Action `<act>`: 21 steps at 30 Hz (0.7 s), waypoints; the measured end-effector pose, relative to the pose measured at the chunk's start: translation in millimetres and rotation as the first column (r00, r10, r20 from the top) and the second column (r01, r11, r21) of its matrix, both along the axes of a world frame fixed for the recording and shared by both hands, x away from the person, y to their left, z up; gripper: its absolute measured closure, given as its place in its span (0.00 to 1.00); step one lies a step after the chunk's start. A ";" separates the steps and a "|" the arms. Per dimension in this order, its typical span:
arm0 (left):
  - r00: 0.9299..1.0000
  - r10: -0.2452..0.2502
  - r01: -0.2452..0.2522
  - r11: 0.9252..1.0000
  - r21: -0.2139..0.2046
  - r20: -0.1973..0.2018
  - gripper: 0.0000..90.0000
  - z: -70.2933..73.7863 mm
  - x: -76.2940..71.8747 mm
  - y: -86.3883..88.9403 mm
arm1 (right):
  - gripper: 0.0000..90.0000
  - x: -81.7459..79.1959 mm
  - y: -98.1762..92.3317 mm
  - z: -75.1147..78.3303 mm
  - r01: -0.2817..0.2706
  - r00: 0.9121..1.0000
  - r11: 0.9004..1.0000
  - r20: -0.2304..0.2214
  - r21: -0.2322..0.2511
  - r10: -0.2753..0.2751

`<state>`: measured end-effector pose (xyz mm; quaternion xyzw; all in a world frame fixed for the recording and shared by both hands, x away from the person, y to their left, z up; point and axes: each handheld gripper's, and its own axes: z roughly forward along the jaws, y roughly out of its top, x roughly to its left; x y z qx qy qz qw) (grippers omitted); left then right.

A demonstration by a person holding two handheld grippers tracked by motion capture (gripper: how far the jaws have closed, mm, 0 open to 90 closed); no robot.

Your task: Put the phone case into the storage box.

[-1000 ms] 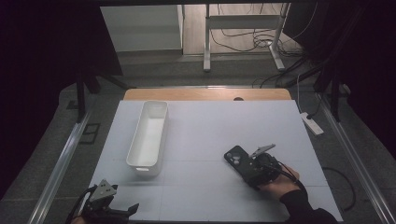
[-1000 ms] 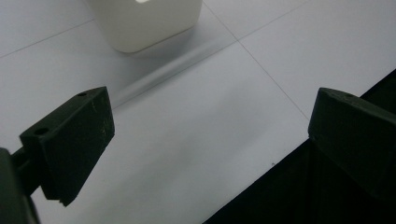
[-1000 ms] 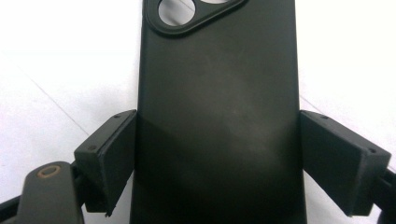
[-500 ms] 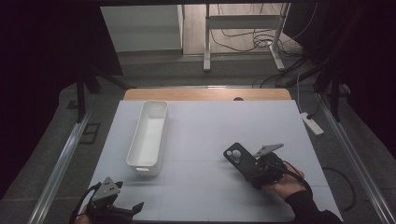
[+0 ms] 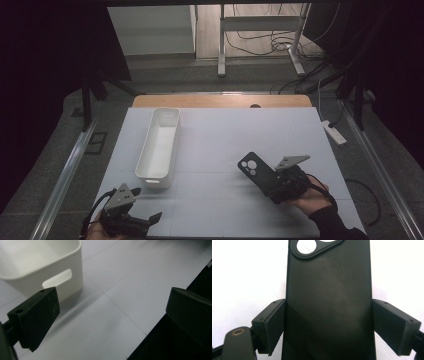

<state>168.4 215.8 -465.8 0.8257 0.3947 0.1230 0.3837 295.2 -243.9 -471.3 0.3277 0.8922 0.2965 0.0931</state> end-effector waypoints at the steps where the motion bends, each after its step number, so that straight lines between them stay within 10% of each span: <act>1: 1.000 -0.012 0.012 1.000 -0.001 0.002 0.00 1.3 2.3 -2.3 | 0.17 -0.8 -0.3 0.6 -0.002 1.000 1.000 0.001 0.003 0.002; 21: 0.980 -0.189 0.190 0.982 -0.018 0.054 0.00 13.9 42.2 -36.4 | 0.17 -15.2 -6.9 11.8 -0.054 0.998 0.996 0.036 0.069 0.051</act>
